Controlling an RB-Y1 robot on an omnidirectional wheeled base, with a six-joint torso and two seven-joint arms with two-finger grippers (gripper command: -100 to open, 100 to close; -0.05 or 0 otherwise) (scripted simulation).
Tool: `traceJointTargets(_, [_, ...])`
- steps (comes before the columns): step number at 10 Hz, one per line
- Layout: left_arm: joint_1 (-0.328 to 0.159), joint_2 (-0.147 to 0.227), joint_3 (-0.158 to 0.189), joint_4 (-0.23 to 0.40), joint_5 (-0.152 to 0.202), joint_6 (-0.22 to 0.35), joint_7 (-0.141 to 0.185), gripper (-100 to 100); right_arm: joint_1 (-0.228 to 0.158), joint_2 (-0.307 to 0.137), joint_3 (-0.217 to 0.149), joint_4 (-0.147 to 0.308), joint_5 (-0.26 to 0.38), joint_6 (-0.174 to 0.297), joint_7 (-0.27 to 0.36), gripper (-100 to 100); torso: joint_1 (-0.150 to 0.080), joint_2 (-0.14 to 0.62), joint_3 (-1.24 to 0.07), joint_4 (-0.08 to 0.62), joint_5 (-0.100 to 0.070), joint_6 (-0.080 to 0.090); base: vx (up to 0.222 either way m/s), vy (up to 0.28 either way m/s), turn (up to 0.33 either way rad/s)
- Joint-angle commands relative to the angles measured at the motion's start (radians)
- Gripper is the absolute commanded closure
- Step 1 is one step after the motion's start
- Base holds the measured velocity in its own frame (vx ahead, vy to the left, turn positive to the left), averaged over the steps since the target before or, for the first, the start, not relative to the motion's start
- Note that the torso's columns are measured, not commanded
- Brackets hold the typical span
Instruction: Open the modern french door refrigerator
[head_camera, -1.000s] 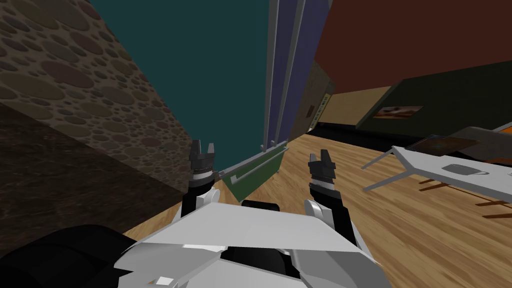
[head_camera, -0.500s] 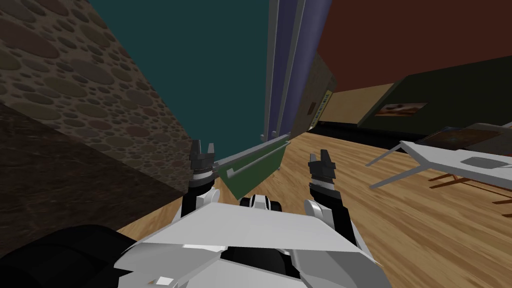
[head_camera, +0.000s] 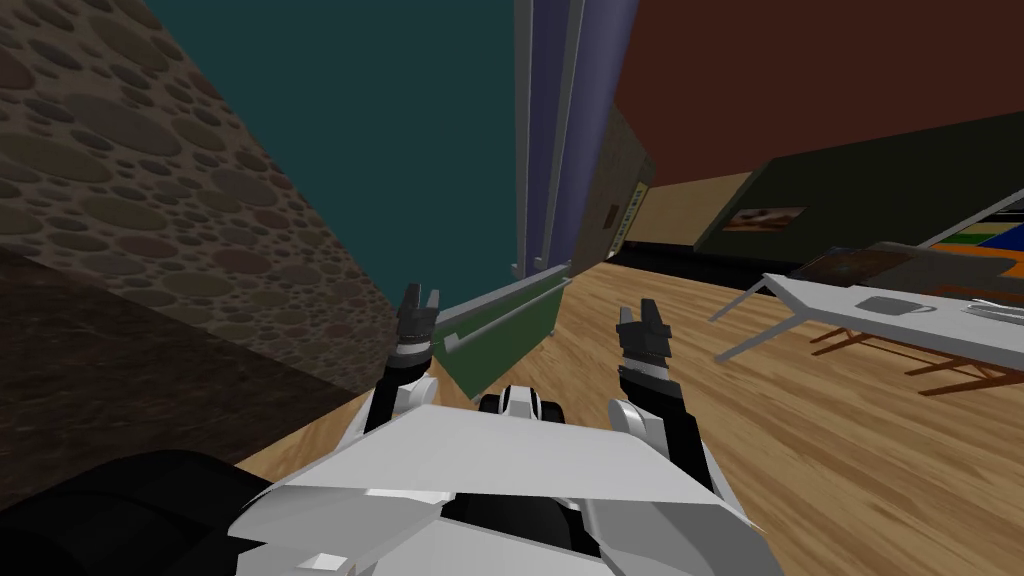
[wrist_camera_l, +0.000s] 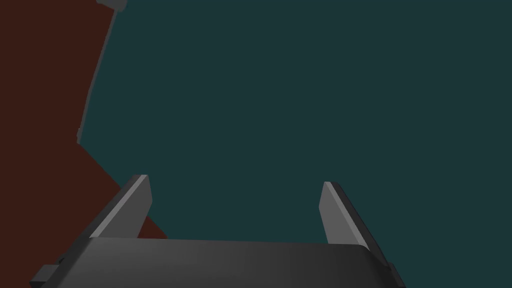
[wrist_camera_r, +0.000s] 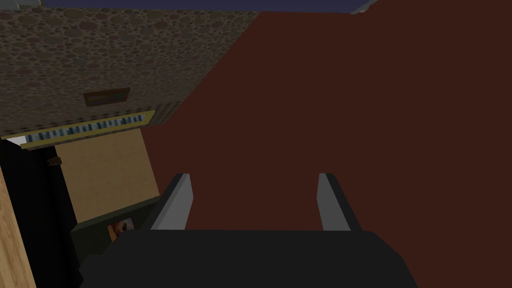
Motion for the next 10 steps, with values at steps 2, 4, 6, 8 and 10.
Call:
traceJointTargets(2, [-0.032, 0.094, 0.01, 0.099, -0.021, 0.0, 0.052, -100, 0.0, 0.0, 0.0, 0.0, 0.0, 0.0, 0.0, 0, 0.0, 0.0, 0.0, 0.0, 0.0, 0.0, -0.051, -0.064, -0.152])
traceJointTargets(4, [-0.056, 0.149, 0.018, 0.159, -0.035, 0.003, 0.085, -100, 0.0, 0.0, 0.0, 0.0, 0.0, 0.0, 0.0, 0, 0.0, 0.0, 0.0, 0.0, 0.0, 0.0, -0.051, -0.081, -0.173])
traceJointTargets(6, [-0.081, 0.207, 0.027, 0.224, -0.049, 0.007, 0.121, -100, 0.0, 0.0, 0.0, 0.0, 0.0, 0.0, 0.0, 0, 0.0, 0.001, 0.0, 0.0, 0.0, 0.0, -0.058, -0.085, -0.184])
traceJointTargets(8, [-0.108, 0.267, 0.037, 0.286, -0.064, 0.012, 0.159, -100, 0.0, 0.0, 0.0, 0.0, 0.0, 0.0, 0.0, 0, 0.0, -0.001, -0.001, 0.0, 0.0, 0.0, -0.046, -0.094, -0.199])
traceJointTargets(10, [-0.122, 0.299, 0.041, 0.33, -0.072, 0.014, 0.178, -100, 0.0, 0.0, 0.0, 0.0, 0.0, 0.0, 0.0, 0, 0.002, 0.0, 0.0, 0.0, 0.001, 0.0, -0.037, -0.062, -0.117])
